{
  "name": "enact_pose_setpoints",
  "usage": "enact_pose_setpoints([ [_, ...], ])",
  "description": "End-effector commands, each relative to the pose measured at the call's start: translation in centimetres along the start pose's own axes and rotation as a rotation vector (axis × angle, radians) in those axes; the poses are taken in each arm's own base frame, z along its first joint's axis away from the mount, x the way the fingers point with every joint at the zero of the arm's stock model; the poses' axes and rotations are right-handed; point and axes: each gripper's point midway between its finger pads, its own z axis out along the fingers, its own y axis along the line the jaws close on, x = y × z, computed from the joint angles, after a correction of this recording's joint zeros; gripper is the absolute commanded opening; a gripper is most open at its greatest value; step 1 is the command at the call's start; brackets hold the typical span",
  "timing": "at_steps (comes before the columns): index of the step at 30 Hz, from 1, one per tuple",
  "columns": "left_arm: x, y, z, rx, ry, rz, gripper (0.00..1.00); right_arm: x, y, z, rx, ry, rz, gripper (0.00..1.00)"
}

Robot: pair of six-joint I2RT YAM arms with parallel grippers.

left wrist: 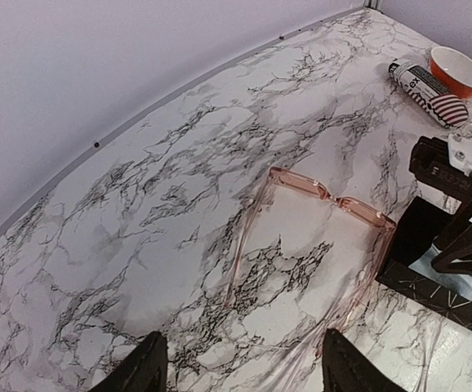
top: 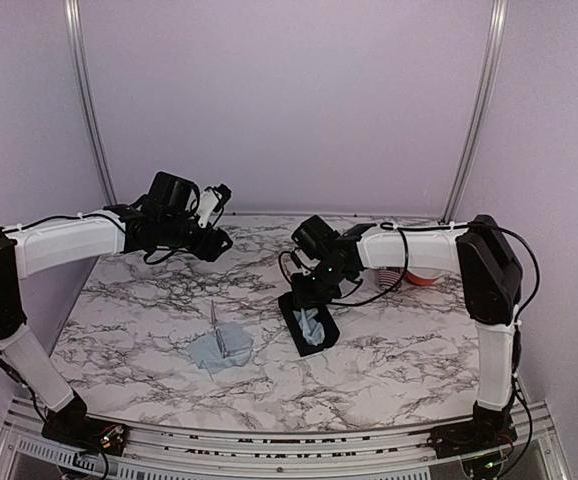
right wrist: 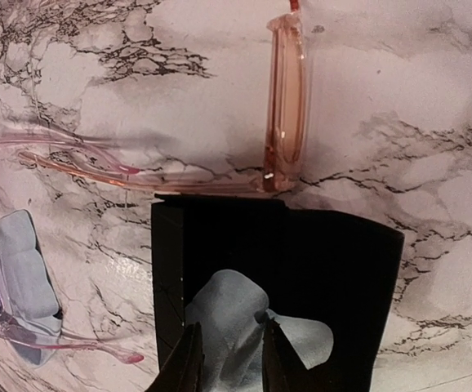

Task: Organize the sunglasses
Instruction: Fold the folded cleaning cloth for the sunglasses case.

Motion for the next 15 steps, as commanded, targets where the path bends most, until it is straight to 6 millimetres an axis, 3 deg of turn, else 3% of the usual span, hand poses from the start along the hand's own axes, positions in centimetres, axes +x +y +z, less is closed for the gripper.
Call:
enact_pose_setpoints([
  [1,-1.61,0.10,-1.43,-0.002,-0.063,-0.008,0.64,-0.46,0.29,0.55,0.011,0.010,0.006,0.25],
  [6,-1.45,0.04,-1.41,-0.001,-0.062,-0.006,0.63,-0.34,0.22,0.89,0.016,0.015,0.008,0.17],
  [12,-1.38,0.08,-1.44,-0.002,-0.061,-0.007,0.62,-0.54,0.16,0.89,0.019,0.003,0.014,0.01],
  [15,-1.50,0.02,-1.56,0.000,-0.065,-0.008,0.62,-0.94,0.25,0.86,0.016,-0.014,0.024,0.00],
])
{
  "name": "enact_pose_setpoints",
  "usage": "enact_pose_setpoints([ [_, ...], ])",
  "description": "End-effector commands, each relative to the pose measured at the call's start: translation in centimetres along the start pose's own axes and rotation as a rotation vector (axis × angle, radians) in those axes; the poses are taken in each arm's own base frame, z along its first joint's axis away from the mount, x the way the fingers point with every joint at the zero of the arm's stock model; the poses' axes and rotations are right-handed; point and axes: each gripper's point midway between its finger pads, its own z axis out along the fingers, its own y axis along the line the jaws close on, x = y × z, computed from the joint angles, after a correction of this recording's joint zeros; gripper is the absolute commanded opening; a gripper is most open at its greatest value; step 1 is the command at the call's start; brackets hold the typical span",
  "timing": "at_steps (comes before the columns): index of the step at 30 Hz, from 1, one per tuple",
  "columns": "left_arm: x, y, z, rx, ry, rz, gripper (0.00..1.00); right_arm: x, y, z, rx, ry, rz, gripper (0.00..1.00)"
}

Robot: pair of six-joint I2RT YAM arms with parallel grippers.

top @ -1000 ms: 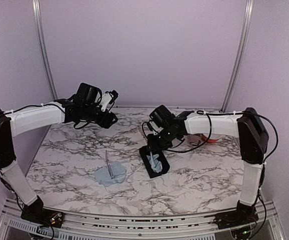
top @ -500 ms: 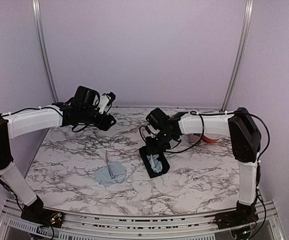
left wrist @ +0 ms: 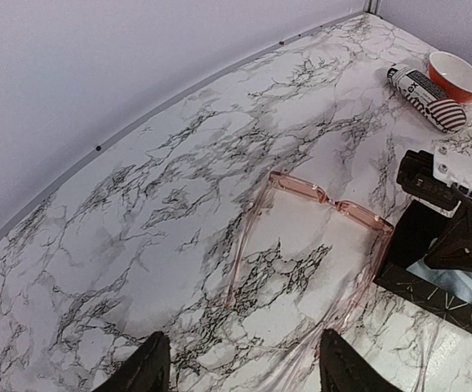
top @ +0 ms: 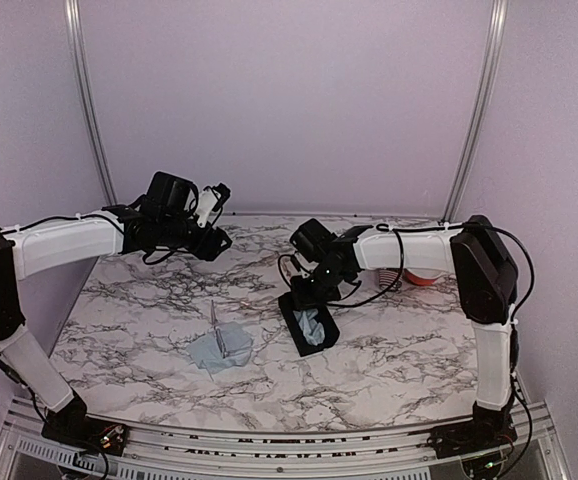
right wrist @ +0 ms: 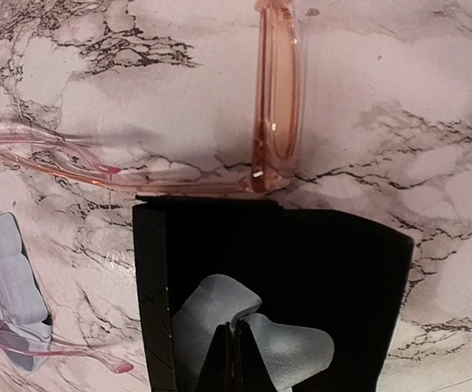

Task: Organize the sunglasses
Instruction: Fold the folded cleaning cloth for the sunglasses case.

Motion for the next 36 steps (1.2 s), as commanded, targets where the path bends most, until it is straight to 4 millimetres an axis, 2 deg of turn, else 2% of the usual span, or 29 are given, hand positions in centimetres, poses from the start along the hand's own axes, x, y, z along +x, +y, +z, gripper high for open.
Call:
enact_pose_setpoints([
  [1,-1.2,0.0,-1.1,0.002,-0.049,-0.006,0.62,-1.3,0.6,-0.2,-0.001,-0.045,0.018,0.00],
  [11,-1.4,-0.2,-1.3,0.011,-0.055,-0.009,0.62,-3.2,2.1,0.4,-0.075,-0.116,0.065,0.00],
  [21,-1.5,-0.3,-1.5,0.018,-0.060,-0.012,0.61,-1.4,2.7,1.9,-0.137,-0.076,0.071,0.00],
  [24,-1.7,-0.4,-1.5,0.027,-0.064,-0.015,0.61,-1.2,3.3,1.9,-0.173,-0.070,0.072,0.05],
  [29,-1.7,-0.5,-1.5,0.034,-0.064,-0.019,0.61,-2.5,3.9,0.4,-0.185,-0.104,0.051,0.17],
  [33,-1.7,-0.6,-1.5,0.037,-0.064,-0.022,0.61,-4.0,4.7,-2.0,-0.220,-0.143,0.023,0.24],
  [36,-1.8,-0.6,-1.6,0.038,-0.068,-0.026,0.61,-4.3,4.8,-3.7,-0.213,-0.158,0.001,0.27],
])
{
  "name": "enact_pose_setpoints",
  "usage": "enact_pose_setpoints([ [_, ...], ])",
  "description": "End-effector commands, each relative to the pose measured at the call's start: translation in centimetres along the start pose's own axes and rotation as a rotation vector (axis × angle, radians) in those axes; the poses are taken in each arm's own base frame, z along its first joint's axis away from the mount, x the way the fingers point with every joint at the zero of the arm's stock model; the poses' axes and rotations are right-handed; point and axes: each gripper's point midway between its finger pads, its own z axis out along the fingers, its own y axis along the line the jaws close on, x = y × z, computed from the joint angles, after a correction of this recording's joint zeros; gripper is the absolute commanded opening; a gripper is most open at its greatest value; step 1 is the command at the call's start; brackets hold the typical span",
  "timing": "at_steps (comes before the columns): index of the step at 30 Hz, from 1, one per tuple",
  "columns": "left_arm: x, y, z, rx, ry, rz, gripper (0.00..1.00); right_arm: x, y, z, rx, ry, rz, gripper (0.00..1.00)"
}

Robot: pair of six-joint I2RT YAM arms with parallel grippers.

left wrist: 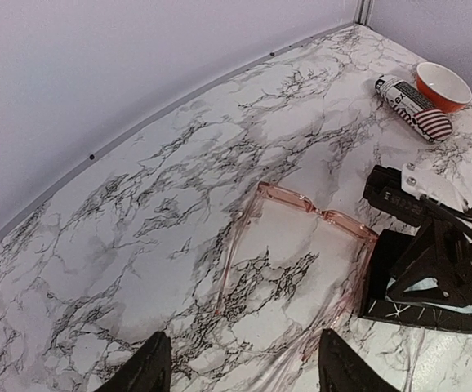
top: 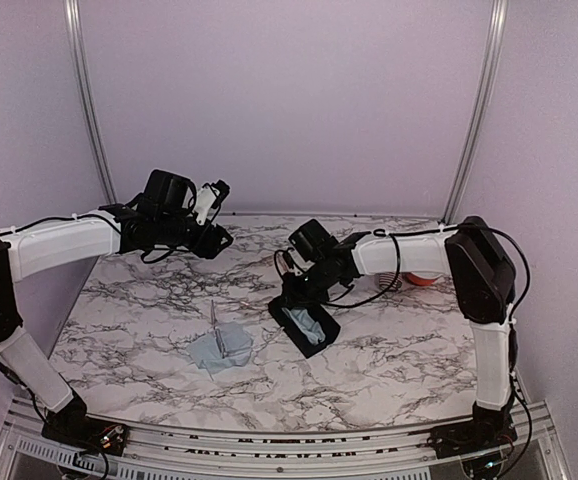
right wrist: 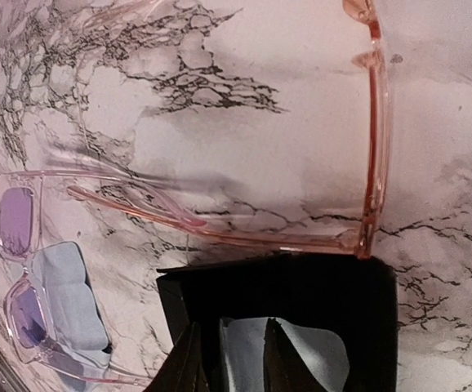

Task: Organize the sunglasses
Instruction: Fold the folded cleaning cloth for the sunglasses case, then adjust the folded cleaning cloth on the sunglasses case.

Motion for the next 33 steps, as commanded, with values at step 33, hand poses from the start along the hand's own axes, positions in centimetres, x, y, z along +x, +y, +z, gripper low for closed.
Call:
enact_pose_setpoints([
  [33,2.6,-16.8,7.2,0.543,0.256,-0.171,0.27,9.4,-2.1,-3.0,0.109,0.067,-0.086,0.08],
])
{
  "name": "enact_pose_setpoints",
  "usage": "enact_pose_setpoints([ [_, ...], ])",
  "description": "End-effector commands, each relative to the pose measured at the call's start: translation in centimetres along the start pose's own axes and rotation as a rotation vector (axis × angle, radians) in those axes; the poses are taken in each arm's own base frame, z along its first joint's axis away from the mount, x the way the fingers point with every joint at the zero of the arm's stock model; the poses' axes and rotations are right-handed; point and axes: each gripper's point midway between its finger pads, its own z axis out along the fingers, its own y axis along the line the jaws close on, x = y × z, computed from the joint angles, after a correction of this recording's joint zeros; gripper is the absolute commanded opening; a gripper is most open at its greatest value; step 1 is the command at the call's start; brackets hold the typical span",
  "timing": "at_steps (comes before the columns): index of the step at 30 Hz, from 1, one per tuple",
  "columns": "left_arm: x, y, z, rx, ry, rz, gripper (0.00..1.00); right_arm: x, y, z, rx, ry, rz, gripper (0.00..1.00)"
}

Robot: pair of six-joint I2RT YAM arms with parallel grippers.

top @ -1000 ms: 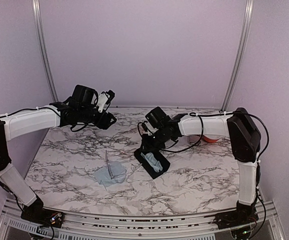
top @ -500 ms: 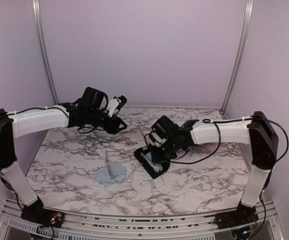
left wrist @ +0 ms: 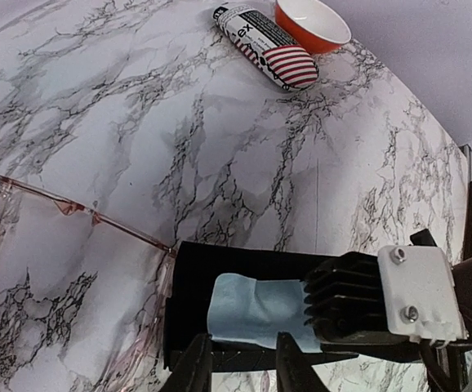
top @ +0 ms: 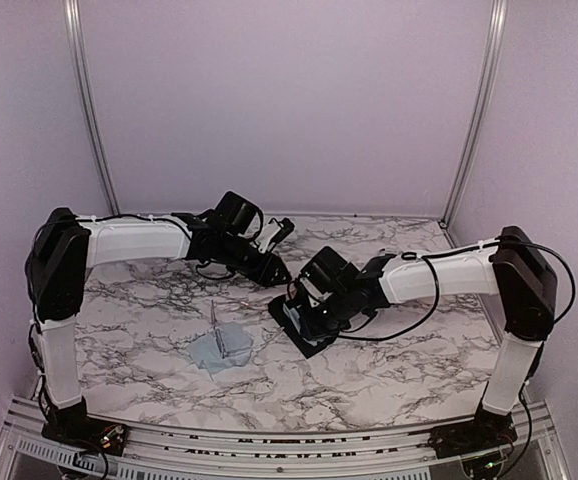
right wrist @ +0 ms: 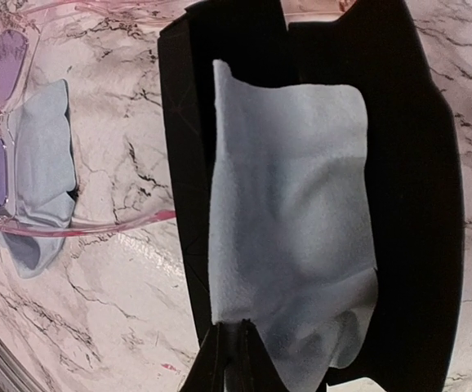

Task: Organize the sunglasses
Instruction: Adjust the folded cleaning cloth on the sunglasses case.

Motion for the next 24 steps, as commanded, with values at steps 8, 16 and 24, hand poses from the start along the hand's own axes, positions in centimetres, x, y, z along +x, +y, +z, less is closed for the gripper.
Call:
enact_pose_setpoints([
  [8,2.4,-1.7,2.6,0.067,0.135,-0.082,0.24,-0.8,-2.6,1.0,0.039,-0.025,0.020,0.08],
  [16,2.7,-1.9,4.0,0.074,0.153,-0.101,0.24,-2.4,-2.1,1.1,-0.094,-0.028,-0.021,0.08],
  [24,0.6,-1.6,5.2,0.043,0.109,-0.127,0.23,-4.7,-0.5,-2.4,-0.134,-0.100,-0.030,0.21],
])
